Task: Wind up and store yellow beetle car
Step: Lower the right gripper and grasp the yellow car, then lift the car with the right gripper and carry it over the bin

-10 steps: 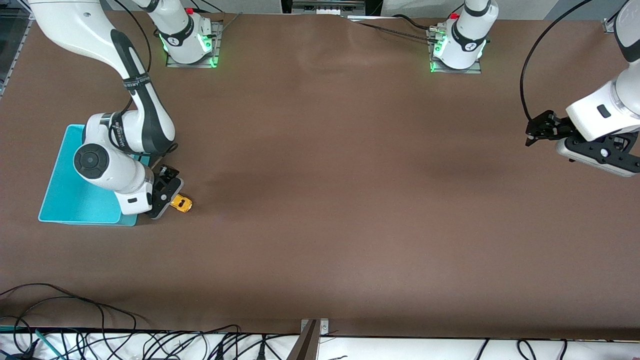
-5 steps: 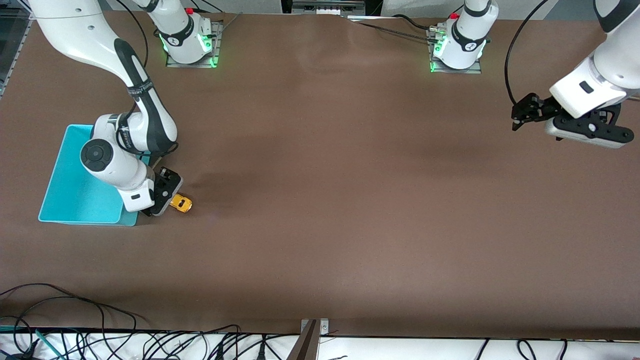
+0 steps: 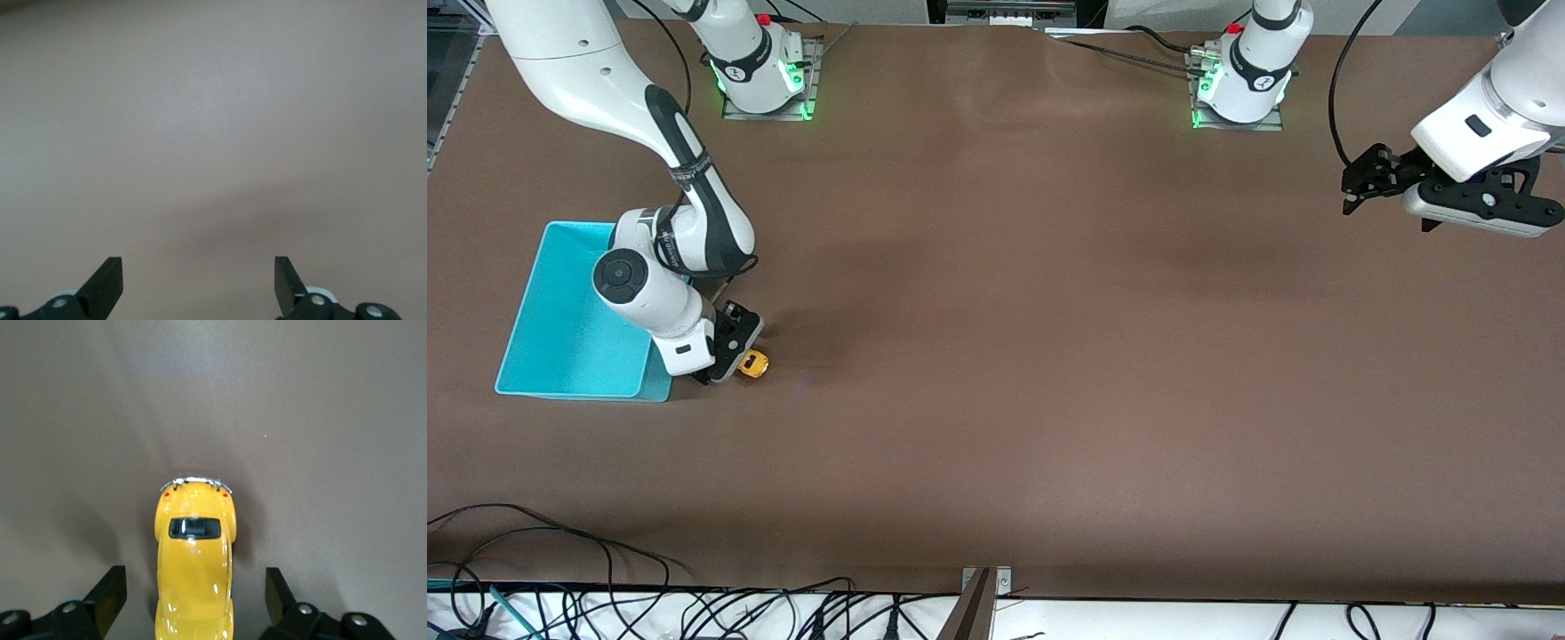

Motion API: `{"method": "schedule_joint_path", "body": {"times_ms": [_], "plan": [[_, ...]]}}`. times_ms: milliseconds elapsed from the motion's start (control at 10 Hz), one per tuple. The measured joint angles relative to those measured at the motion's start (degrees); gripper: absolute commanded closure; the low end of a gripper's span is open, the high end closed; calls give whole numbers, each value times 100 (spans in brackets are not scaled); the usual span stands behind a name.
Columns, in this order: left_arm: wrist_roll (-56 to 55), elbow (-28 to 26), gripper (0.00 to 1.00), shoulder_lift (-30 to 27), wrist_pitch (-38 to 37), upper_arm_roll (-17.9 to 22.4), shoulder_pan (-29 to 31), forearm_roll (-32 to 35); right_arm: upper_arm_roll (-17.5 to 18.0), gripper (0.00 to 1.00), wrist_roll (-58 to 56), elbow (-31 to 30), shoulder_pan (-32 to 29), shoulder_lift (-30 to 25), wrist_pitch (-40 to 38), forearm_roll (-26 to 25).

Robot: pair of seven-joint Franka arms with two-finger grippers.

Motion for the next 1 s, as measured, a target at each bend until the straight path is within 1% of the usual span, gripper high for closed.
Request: {"method": "schedule_joint_path", "body": {"times_ms": [200,300,600,700,800,1000], "plan": [[-4,0,0,-2,0,-139,130,0,42,83,2,0,2,-14,0,1],[-9,0,0,-1,-1,-145,137,-15,70,100,3,0,3,-18,0,1],[-11,17,0,15,-43,-145,195,-121,85,100,7,6,4,-64,2,1],[-11,26,0,24,-45,-145,199,-126,94,100,8,18,4,-169,-29,1],[-11,29,0,29,-48,-145,202,-126,117,100,56,55,6,-370,-201,2],[-13,37,0,35,-53,-145,206,-127,121,100,348,160,11,-1022,-1159,7]]}}
